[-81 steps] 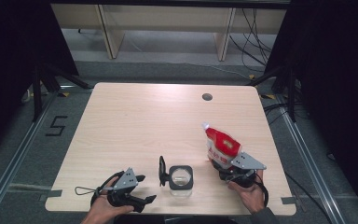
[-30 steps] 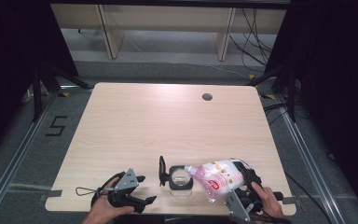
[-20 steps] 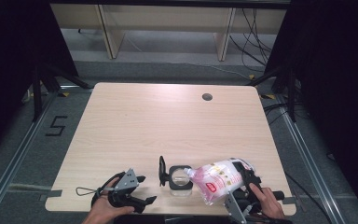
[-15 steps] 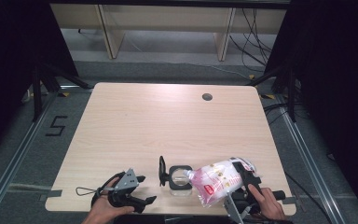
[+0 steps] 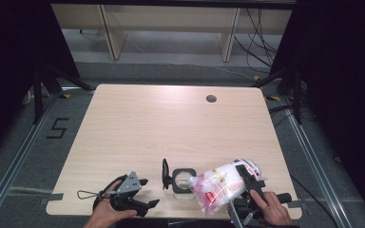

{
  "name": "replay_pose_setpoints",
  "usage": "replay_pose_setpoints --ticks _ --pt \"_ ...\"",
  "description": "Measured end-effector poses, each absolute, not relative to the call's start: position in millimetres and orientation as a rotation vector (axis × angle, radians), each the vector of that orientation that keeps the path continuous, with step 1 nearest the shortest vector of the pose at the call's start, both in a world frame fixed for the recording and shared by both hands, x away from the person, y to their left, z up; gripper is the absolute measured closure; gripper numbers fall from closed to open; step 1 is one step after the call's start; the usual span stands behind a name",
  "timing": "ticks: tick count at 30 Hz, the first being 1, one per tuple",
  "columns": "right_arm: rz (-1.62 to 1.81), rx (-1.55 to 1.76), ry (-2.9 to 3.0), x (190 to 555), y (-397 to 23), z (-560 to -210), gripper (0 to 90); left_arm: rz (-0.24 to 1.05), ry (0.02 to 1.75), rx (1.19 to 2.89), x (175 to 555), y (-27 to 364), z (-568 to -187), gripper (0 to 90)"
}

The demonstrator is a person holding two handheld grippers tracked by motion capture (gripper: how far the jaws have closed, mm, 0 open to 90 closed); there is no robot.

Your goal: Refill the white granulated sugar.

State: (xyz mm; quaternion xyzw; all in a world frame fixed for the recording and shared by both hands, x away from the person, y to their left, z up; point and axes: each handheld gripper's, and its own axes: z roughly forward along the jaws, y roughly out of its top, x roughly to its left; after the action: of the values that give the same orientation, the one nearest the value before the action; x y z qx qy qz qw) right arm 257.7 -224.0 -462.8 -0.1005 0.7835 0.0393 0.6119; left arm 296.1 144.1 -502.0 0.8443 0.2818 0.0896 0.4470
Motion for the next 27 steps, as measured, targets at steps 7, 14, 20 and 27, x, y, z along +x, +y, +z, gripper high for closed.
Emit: replay_pose_setpoints --ticks 7,14,20,27 --pt "0.069 -0.242 1.784 257.7 -224.9 -464.6 38.7 0.242 0.666 2.111 298.3 145.2 -501.4 19.5" --pt "0.08 -0.243 1.774 256.1 -221.8 -466.6 38.8 0.217 0.703 2.081 295.9 143.4 -502.1 19.5" --pt "0.061 -0.286 1.743 256.7 -219.6 -462.3 38.9 0.217 0.702 2.082 296.1 143.7 -501.9 19.6" --pt "0.027 -0.299 1.752 256.0 -218.4 -460.5 39.0 0.228 0.676 2.09 297.6 144.7 -501.5 19.6"
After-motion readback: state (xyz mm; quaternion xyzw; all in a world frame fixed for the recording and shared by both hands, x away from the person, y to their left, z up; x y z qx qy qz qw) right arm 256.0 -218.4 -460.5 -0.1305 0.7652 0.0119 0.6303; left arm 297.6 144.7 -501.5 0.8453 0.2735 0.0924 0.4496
